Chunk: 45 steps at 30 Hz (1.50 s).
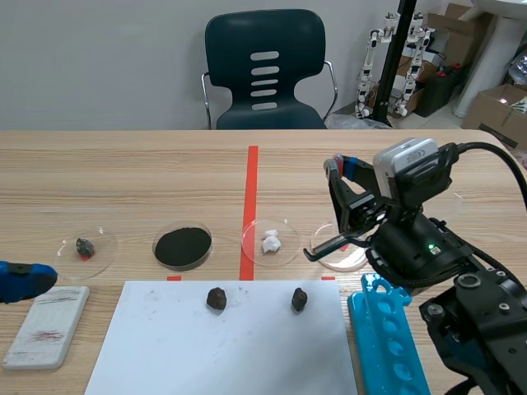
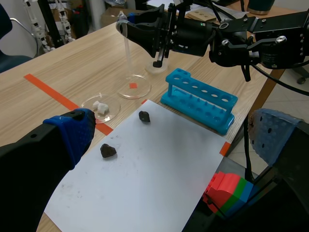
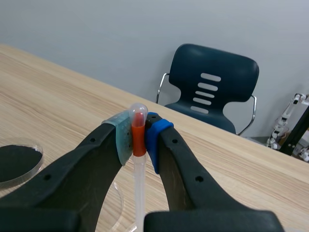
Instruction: Draw acid from the petri dish
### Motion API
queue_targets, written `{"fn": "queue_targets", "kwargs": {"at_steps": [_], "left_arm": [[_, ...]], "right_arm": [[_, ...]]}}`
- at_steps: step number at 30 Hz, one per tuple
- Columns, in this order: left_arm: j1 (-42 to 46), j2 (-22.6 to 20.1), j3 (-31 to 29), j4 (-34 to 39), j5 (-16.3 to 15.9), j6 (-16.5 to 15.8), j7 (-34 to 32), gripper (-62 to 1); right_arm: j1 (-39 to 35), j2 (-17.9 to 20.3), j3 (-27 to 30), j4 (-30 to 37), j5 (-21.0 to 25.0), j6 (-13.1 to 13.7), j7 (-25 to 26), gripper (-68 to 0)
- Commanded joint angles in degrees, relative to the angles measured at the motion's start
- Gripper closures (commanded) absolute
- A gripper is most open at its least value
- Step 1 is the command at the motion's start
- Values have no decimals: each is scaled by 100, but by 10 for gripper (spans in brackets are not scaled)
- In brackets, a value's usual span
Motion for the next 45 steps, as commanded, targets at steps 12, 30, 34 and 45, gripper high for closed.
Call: {"fn": "queue_targets", "kwargs": {"at_steps": [12, 30, 34, 45], "left_arm": [[44, 44, 22, 44, -55, -17, -96, -623], [44, 44, 22, 44, -55, -17, -94, -623], [44, 44, 22, 44, -55, -17, -94, -623], [44, 44, 22, 44, -55, -17, -94, -623]], "right_arm": [[393, 81, 4, -560, 79, -59, 409, -49], [557, 190, 15, -1161, 304, -11, 614, -49], [557, 227, 15, -1161, 299, 17, 614, -49], [557, 254, 15, -1327, 323, 120, 619, -49]]}}
